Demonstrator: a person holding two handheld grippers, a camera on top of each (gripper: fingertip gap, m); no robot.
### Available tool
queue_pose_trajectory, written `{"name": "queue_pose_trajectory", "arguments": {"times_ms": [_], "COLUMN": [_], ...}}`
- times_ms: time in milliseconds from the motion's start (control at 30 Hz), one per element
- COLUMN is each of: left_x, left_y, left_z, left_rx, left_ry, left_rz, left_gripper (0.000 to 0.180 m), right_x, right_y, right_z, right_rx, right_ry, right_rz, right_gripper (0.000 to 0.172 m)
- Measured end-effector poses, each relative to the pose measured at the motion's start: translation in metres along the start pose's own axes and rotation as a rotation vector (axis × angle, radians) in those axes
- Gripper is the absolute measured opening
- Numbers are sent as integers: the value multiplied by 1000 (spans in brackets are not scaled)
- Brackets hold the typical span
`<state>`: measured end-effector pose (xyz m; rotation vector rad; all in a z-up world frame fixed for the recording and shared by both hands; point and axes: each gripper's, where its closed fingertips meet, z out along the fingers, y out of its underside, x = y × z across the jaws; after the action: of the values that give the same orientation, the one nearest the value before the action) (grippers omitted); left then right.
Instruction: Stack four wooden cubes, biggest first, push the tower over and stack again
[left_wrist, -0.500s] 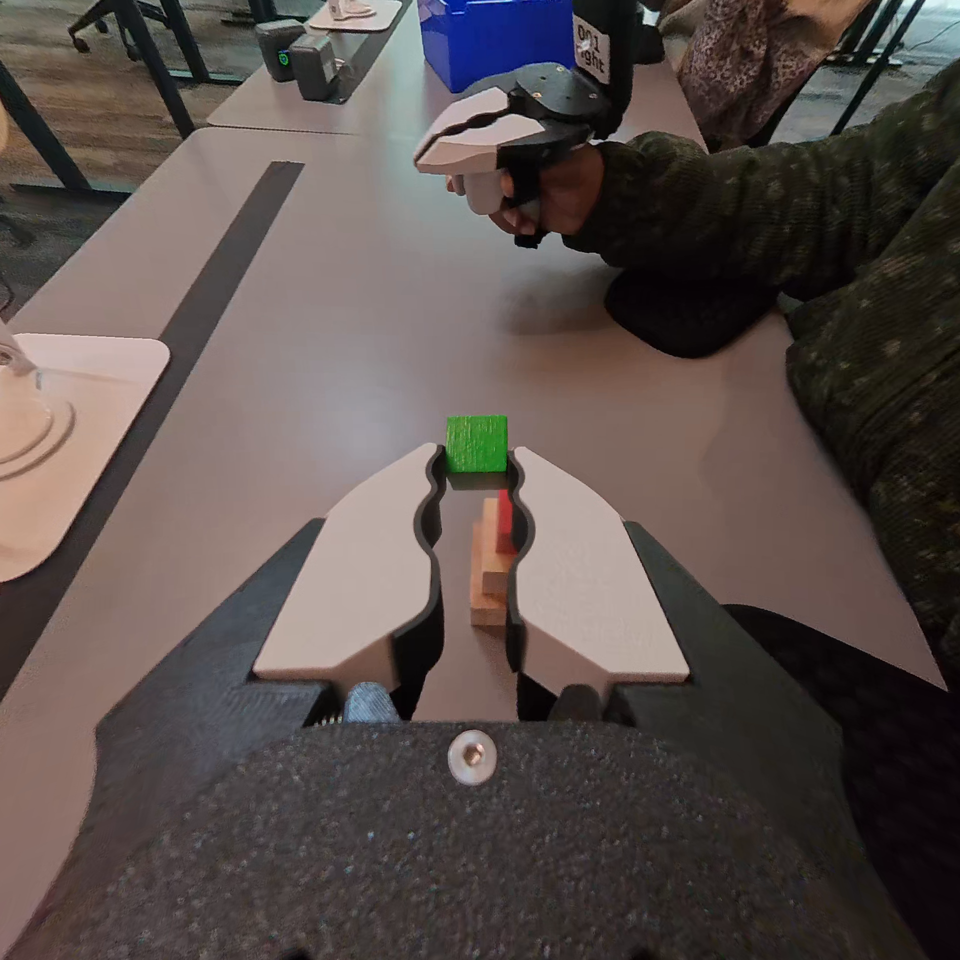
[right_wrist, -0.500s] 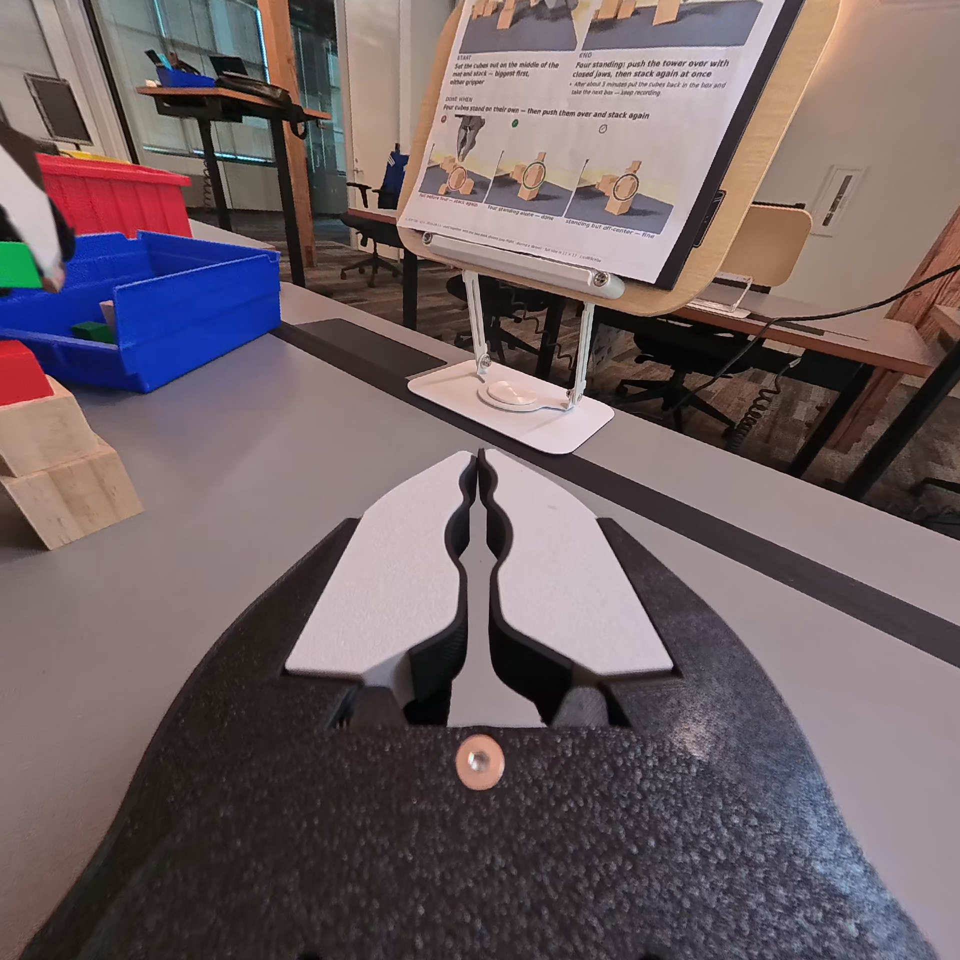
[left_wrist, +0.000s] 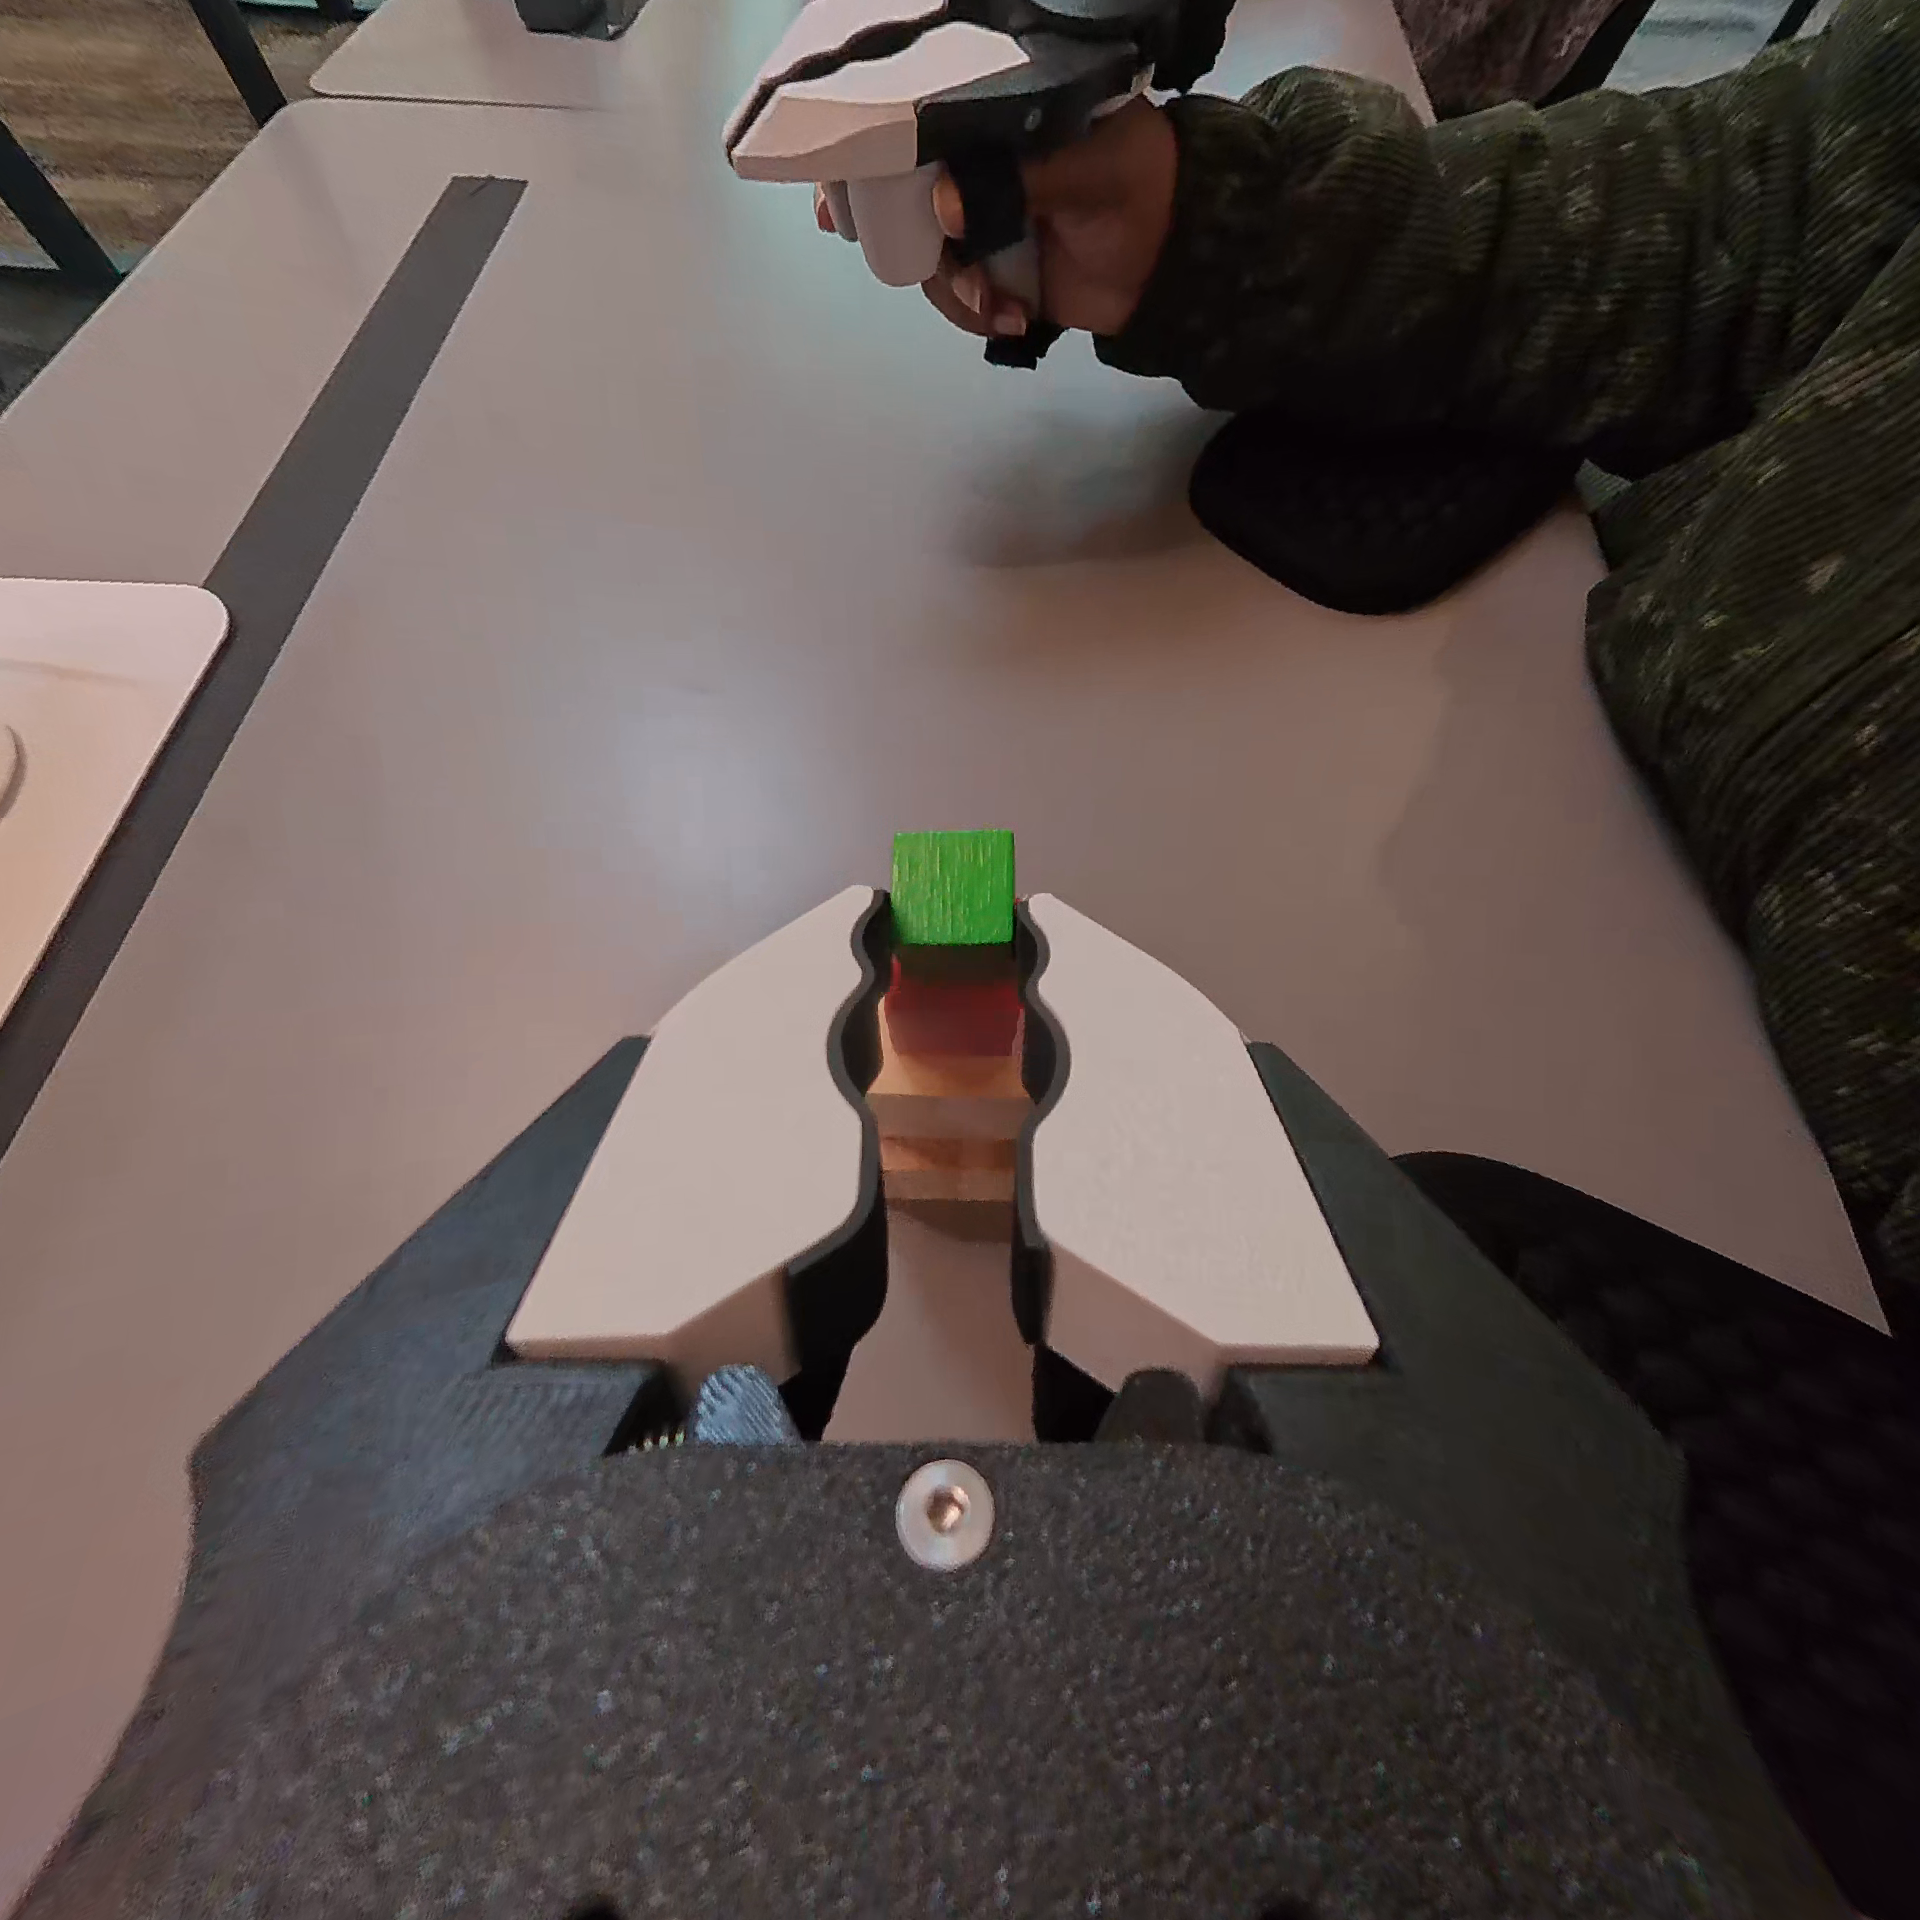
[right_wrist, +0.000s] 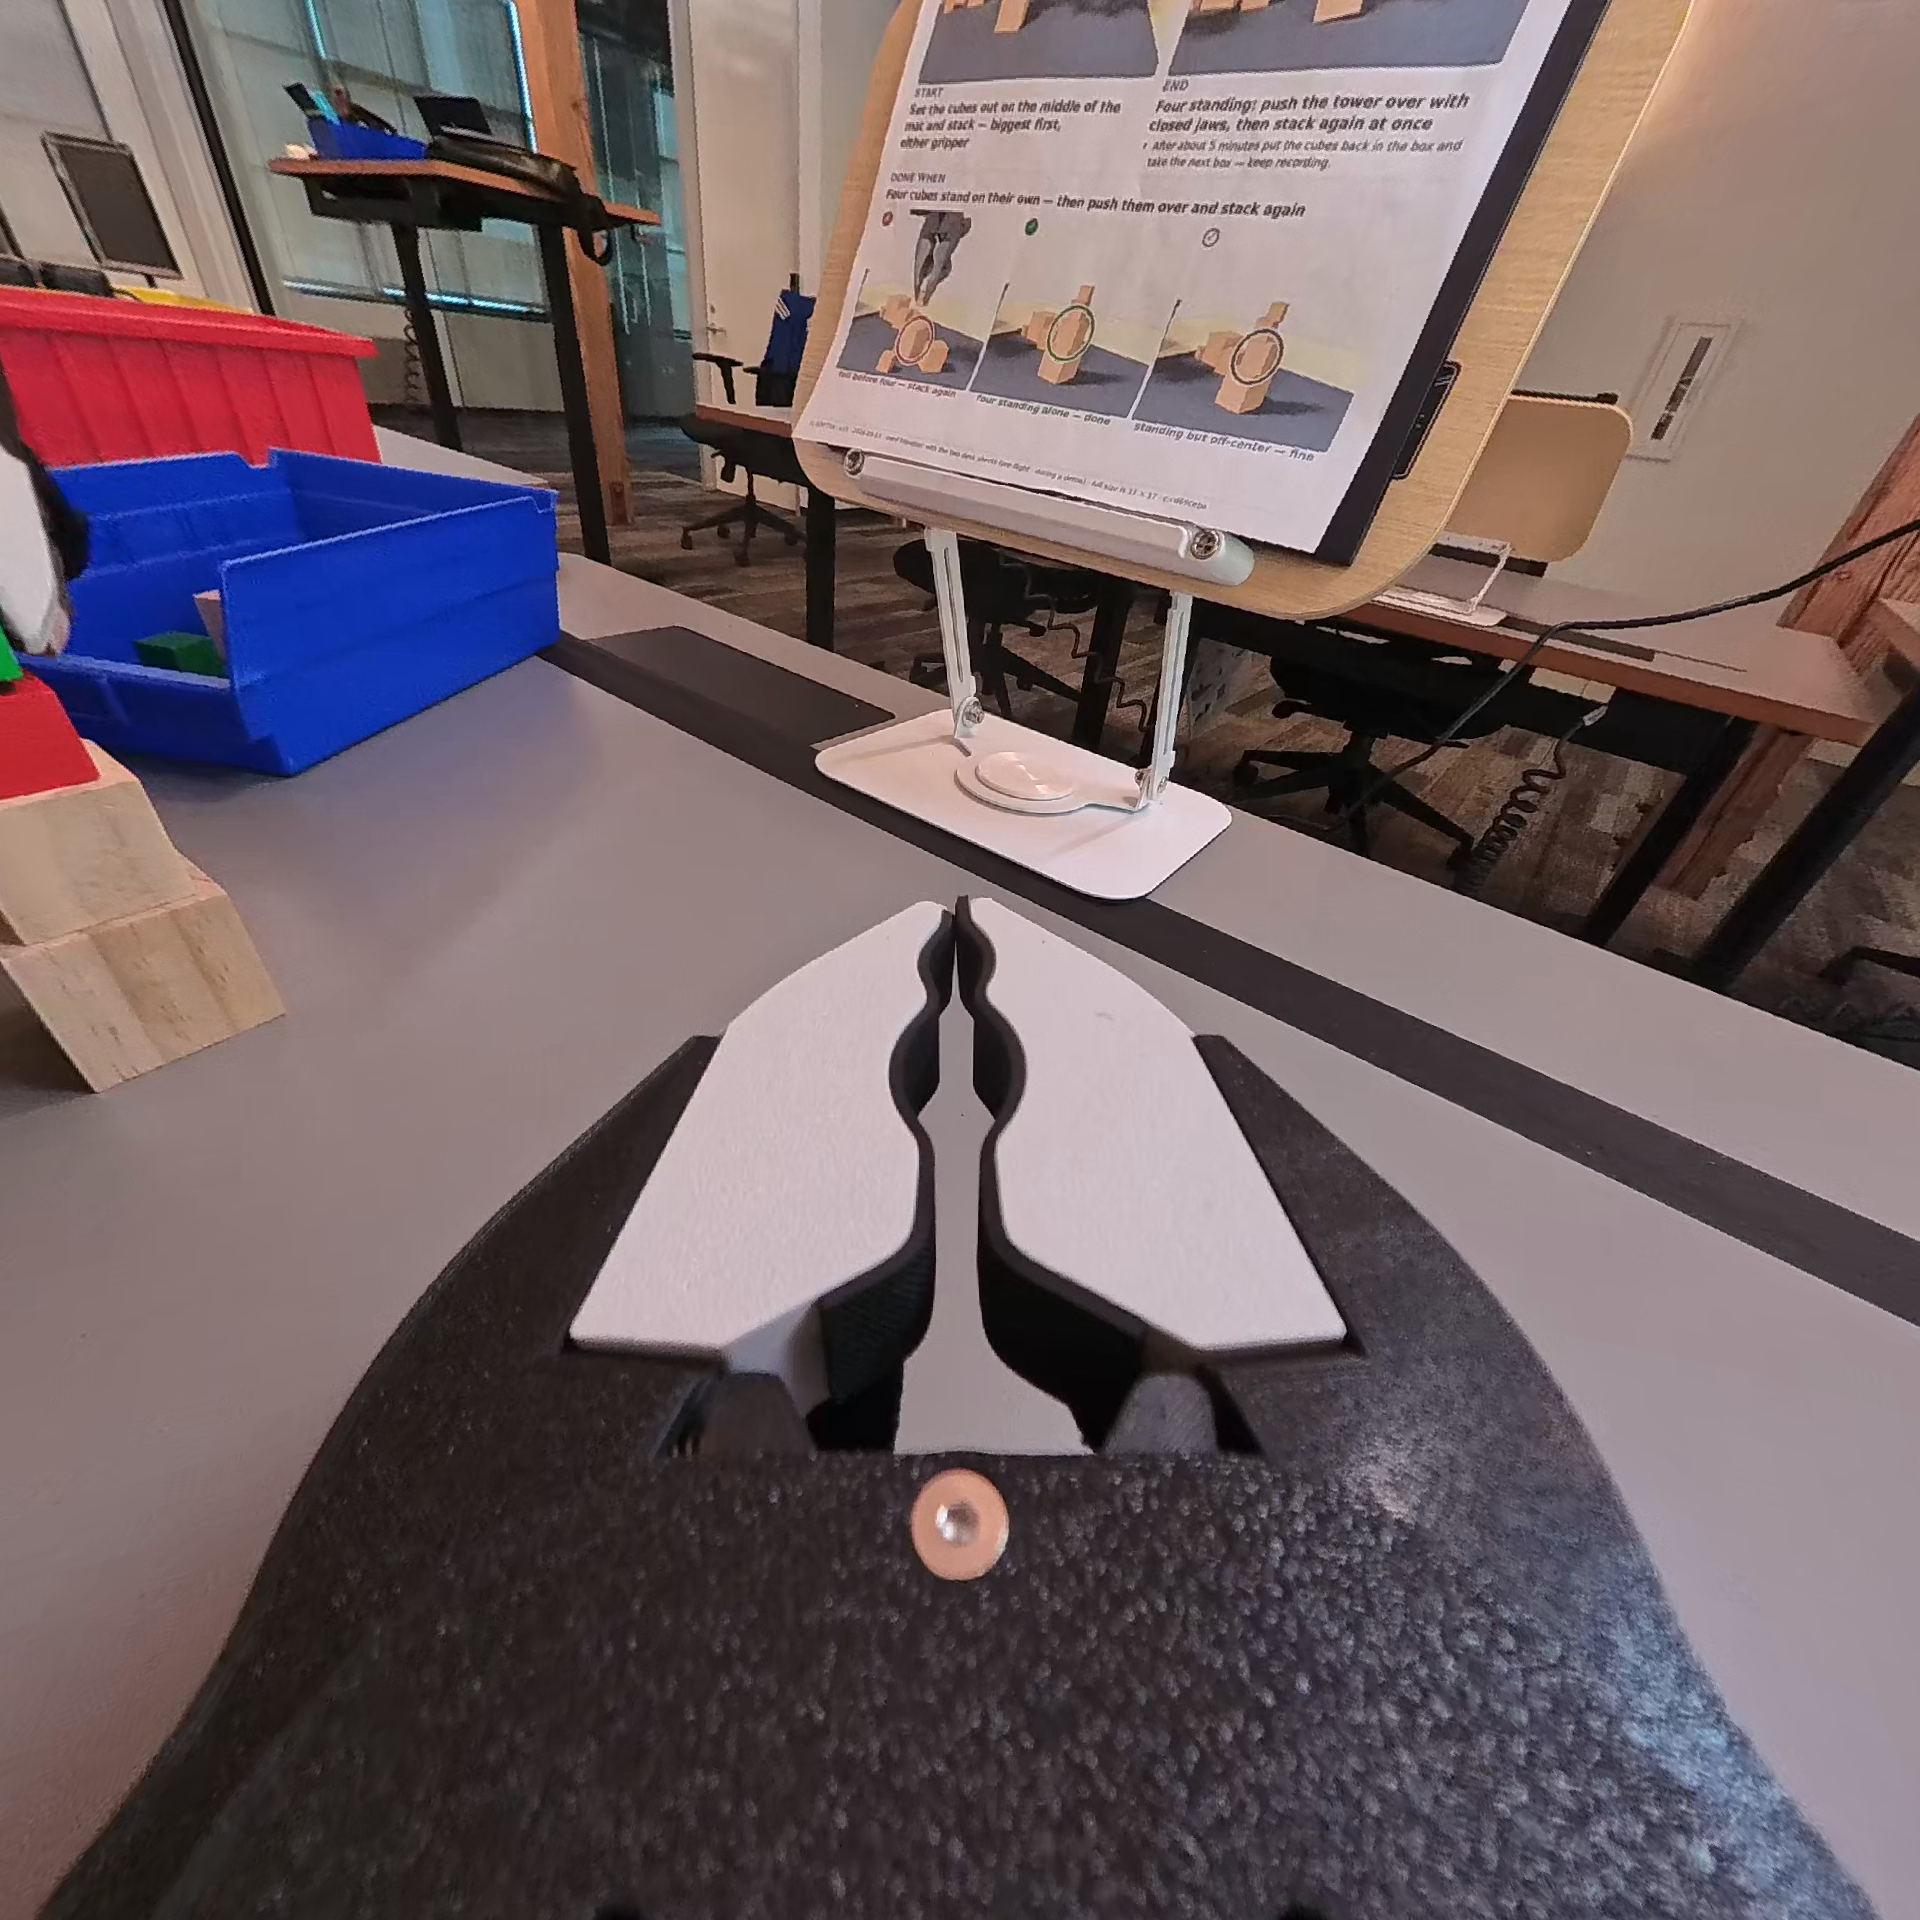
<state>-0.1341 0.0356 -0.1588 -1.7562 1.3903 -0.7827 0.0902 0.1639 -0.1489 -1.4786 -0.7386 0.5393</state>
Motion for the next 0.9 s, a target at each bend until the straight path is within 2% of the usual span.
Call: {"name": "queue_pose_trajectory", "arguments": {"times_ms": [500, 900], "left_x": [0, -1], "left_y": [6, 4], "left_z": [2, 1], "left_rx": [-93, -95], "left_ry": [-6, 18], "left_rz": [53, 68], "left_gripper": [25, 22], "right_x": [-1, -1], "right_y": [3, 4], "right_z": [1, 2], "right_rx": [-11, -16], "right_ry": [-3, -7], "right_rz": [1, 2], "right_gripper": [0, 0]}}
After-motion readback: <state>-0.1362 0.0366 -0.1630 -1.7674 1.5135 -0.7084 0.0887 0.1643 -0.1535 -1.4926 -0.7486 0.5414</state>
